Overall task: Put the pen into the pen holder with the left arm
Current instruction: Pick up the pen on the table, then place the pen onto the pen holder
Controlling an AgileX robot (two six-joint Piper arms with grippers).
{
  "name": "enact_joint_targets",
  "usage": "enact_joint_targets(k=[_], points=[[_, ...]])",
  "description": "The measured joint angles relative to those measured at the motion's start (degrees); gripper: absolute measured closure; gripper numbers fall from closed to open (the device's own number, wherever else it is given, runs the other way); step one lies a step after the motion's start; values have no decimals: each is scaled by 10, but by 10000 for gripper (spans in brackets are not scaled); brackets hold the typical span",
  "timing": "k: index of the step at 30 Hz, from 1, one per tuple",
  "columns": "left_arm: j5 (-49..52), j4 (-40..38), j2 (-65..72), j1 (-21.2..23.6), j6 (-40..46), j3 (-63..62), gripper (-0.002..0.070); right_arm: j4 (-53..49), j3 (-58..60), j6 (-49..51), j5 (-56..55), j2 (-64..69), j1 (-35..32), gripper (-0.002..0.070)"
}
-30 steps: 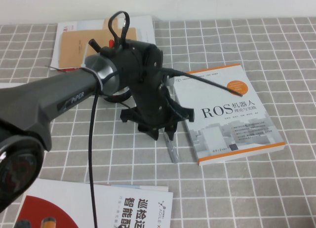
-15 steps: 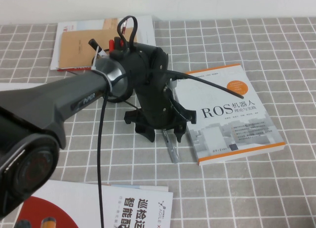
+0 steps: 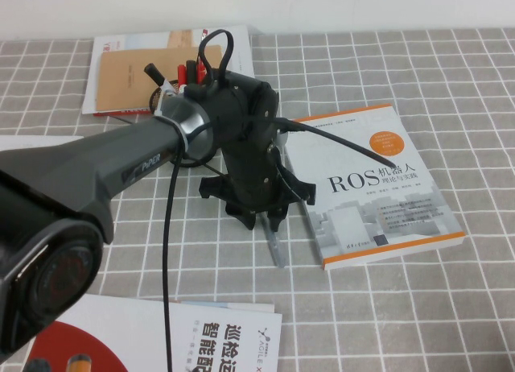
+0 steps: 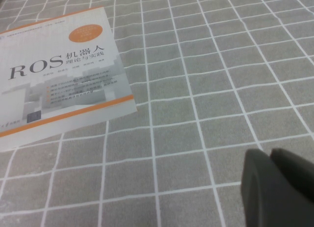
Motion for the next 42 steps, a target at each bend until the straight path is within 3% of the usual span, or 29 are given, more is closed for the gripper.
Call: enact_joint_targets(k=[7, 14, 24, 32, 42], points=[[2, 9, 0, -6, 16, 0, 446, 0, 0, 0, 0, 0, 0, 691], [6, 13, 1, -8, 85, -1, 626, 0, 0, 0, 0, 0, 0, 691], [14, 13, -17, -12, 144, -1, 629, 0, 0, 0, 0, 0, 0, 691], [-18, 13, -126, -15, 171, -1, 629, 0, 0, 0, 0, 0, 0, 691], [-143, 38, -234, -16, 173, 132, 629, 0, 0, 0, 0, 0, 0, 691]])
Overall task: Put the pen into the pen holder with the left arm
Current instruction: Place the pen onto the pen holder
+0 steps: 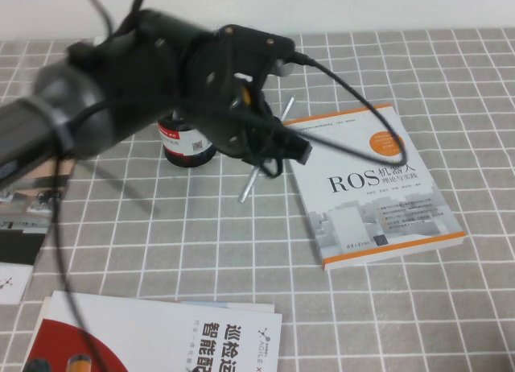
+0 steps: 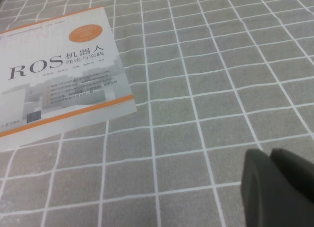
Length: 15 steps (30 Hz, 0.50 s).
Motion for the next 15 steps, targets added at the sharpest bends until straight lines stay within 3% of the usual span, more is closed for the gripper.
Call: enact_joint_targets(k=[5, 15], points=[[-131, 18, -74, 7, -6, 107, 629, 0, 0, 0, 0, 0, 0, 691], [-517, 16, -169, 106, -15, 315, 629, 0, 0, 0, 0, 0, 0, 691]])
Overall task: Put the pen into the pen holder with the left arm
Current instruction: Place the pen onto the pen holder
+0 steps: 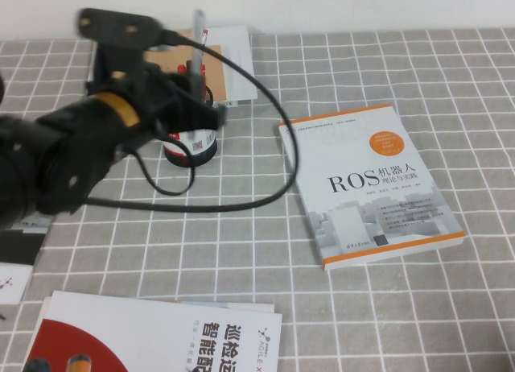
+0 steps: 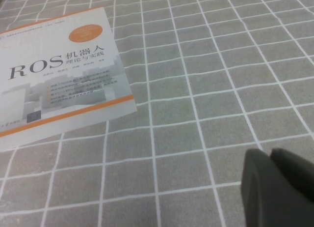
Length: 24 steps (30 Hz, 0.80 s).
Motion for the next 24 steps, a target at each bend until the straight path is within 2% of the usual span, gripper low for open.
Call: enact_joint_targets(k=[7, 12, 18, 24], points=[[-182, -8, 20, 57, -4, 31, 629, 0, 0, 0, 0, 0, 0, 691], [-255, -8, 61, 91, -4, 32, 629, 0, 0, 0, 0, 0, 0, 691], [-346, -9, 119, 105, -9, 32, 629, 0, 0, 0, 0, 0, 0, 691], [-369, -10, 168, 105, -11, 12, 629, 0, 0, 0, 0, 0, 0, 691]])
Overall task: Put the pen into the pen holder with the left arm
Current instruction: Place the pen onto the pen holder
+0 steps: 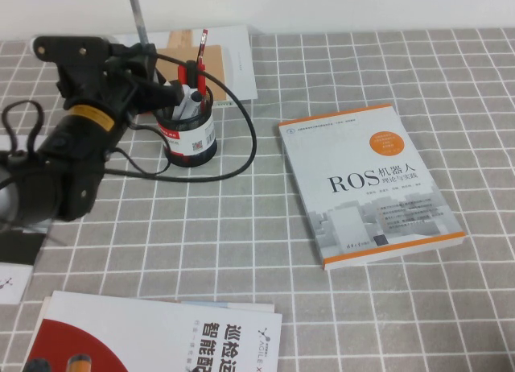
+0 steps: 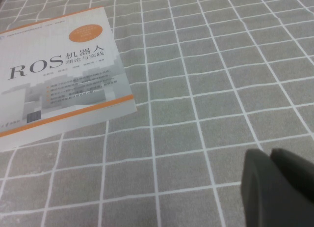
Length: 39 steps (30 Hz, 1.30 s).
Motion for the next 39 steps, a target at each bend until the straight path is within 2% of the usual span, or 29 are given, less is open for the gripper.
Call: enact_joint_targets(k=[25, 28, 34, 39], points=[[1, -1, 74, 0, 17, -34, 621, 0, 0, 0, 0, 0, 0, 691], [8, -1, 74, 0, 23, -35, 569, 0, 0, 0, 0, 0, 0, 691], [12, -12, 74, 0, 24, -35, 350, 0, 0, 0, 0, 0, 0, 691], [41, -16, 53, 0, 24, -35, 307, 0, 0, 0, 0, 0, 0, 691]])
